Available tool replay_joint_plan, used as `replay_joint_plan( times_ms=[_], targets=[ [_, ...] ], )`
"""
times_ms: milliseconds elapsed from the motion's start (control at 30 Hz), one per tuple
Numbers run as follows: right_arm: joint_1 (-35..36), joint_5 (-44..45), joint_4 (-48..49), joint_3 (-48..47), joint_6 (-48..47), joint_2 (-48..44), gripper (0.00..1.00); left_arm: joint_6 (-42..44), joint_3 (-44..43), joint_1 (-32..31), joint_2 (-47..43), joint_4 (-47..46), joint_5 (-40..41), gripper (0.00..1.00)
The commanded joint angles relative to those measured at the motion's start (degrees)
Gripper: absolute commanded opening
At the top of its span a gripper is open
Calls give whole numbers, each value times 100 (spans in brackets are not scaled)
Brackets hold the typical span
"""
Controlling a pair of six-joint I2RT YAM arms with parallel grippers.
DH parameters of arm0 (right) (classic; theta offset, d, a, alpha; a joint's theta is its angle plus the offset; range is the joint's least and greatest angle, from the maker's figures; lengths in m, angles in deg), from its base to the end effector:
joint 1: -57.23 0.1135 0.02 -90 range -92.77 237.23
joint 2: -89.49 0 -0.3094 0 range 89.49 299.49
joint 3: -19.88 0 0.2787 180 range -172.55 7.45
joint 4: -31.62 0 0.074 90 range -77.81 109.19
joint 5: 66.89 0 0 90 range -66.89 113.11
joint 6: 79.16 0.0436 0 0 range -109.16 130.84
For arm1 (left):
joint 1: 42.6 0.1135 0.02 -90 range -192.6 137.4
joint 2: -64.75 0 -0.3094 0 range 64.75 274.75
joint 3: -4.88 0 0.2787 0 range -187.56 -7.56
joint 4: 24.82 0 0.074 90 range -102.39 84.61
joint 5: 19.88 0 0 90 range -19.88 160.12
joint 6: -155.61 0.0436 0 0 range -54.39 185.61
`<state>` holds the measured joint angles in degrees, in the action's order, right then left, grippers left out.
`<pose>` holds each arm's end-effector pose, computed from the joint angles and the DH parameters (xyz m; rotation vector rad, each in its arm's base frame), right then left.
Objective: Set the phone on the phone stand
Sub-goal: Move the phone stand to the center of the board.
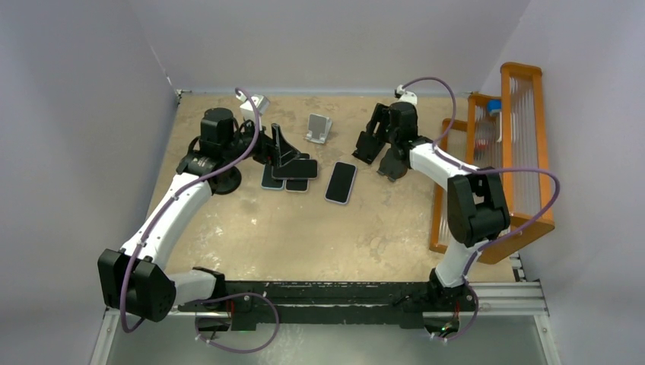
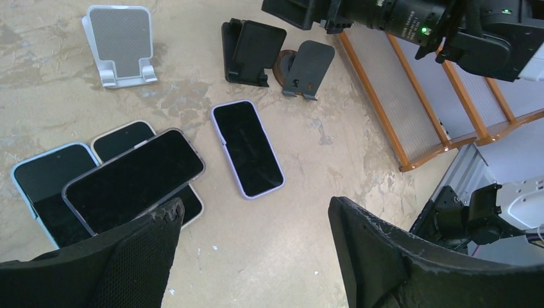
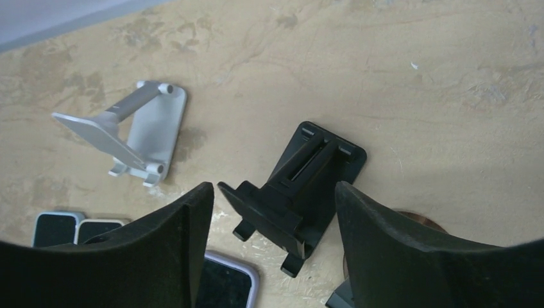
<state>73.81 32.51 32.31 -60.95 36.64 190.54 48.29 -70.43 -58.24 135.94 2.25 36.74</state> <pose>0.4344 0.1219 0.2817 0.2652 1.9034 0.3428 0.2823 -0.1039 0.3833 0.3649 1.9895 -0.9432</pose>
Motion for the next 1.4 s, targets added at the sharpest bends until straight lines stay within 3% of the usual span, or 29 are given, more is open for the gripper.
replay_joint_plan(
  times_ms=[0,567,1067,1233,1367],
  targets=[
    [-16,-181,-161,-355,-158,173,69,115,-64,8,-148,-15,-10,82],
    [232,-863,421,-343,216,842,64,185,-76,8,-89,92,-58,82],
    [267,-2323,2123,-1283,553,1908,60,236,-120,8,-18,151,1,82],
    [274,-2881,2592,-1878,787,2294,67,247,-133,8,12,160,16,82],
    [268,-2702,1837,-2226,708,2352,79,272,-163,8,42,217,40,83]
  ],
)
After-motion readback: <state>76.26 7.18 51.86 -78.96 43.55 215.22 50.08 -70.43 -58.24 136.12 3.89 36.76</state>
